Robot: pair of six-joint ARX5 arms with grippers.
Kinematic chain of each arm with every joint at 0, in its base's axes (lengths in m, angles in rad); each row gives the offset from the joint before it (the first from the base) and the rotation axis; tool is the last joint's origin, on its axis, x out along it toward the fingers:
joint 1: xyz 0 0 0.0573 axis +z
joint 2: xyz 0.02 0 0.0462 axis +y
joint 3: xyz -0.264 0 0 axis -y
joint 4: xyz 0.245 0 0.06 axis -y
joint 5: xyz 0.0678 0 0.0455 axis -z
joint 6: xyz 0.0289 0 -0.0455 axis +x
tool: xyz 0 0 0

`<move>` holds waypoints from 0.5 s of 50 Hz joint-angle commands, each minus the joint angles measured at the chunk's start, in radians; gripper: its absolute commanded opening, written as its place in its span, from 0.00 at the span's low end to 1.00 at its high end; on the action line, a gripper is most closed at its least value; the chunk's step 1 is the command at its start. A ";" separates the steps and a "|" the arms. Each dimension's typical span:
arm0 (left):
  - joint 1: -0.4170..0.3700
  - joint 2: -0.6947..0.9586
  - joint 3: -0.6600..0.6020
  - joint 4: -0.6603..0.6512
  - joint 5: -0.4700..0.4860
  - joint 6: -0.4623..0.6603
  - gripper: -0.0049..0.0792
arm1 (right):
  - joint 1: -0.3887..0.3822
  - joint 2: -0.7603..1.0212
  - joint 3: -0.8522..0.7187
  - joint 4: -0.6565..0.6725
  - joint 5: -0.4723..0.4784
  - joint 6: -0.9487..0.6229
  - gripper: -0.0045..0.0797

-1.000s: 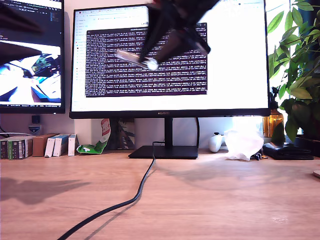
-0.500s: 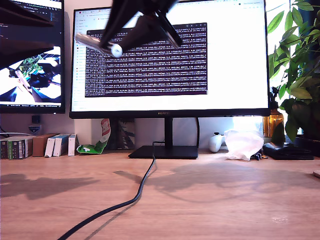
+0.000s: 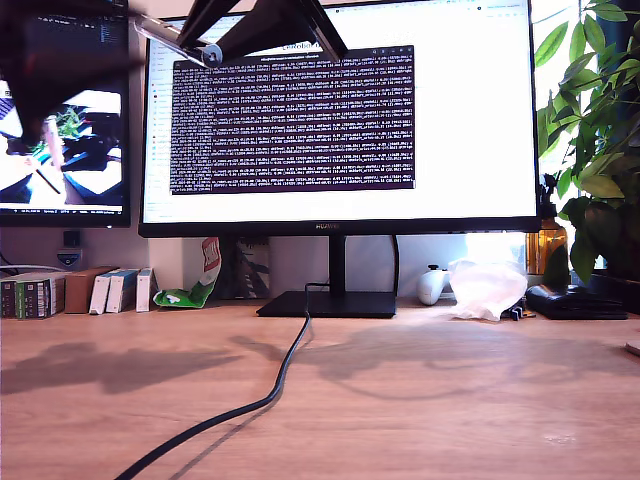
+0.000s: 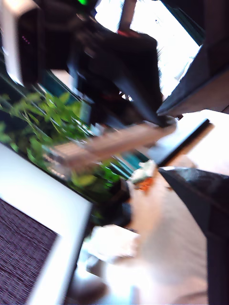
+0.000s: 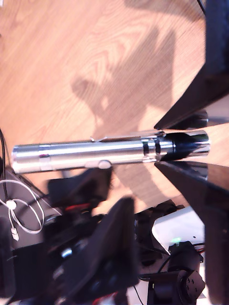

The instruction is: Pick the metallic laser pointer with your right arm, pass it to your left arm, then place it down to the left side of the table

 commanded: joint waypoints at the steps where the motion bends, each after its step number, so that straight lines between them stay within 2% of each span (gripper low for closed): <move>1: -0.008 0.003 0.014 0.011 -0.003 -0.007 0.43 | 0.014 0.008 -0.003 0.009 -0.006 0.003 0.04; 25: -0.014 0.003 0.053 -0.045 -0.005 0.021 0.43 | 0.047 0.008 -0.001 0.055 -0.034 0.027 0.04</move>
